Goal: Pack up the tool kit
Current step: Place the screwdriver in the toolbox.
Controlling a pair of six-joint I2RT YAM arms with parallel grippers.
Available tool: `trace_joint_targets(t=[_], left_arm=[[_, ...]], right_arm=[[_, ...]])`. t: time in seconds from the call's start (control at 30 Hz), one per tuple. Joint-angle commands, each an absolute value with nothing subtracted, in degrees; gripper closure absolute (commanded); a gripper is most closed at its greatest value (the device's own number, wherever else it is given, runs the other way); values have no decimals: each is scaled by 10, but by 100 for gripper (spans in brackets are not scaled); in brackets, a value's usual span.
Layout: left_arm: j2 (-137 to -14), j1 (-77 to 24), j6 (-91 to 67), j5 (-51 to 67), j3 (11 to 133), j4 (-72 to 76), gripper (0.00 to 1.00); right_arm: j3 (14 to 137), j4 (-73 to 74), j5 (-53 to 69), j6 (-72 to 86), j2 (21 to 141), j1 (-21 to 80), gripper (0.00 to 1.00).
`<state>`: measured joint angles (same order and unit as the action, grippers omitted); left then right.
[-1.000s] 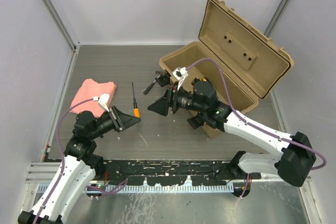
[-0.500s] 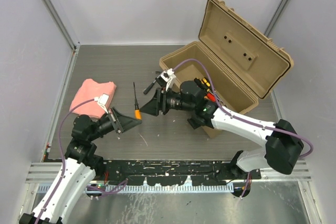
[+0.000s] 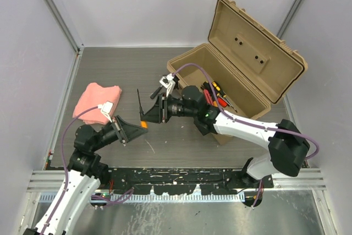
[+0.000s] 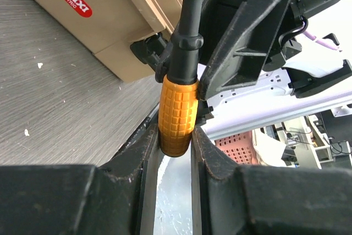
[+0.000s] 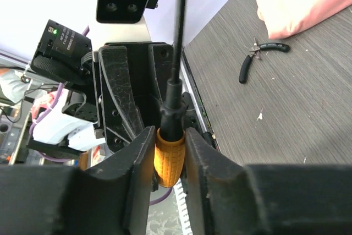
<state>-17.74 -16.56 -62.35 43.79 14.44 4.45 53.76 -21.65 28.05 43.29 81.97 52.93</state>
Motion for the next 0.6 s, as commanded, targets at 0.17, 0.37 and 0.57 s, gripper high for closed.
trace_joint_targets(t=[0.17,0.37,0.57], left_arm=[[-169,-169,-622,452,156,72,100],[-173,-168,-618,456,165,72,100],[-174,-169,-616,461,167,68,100]], right_arm=[[565,-309,328,487,841,532,64],[559,-308,305,483,843,532,60],[570,-289,307,483,847,532,82]])
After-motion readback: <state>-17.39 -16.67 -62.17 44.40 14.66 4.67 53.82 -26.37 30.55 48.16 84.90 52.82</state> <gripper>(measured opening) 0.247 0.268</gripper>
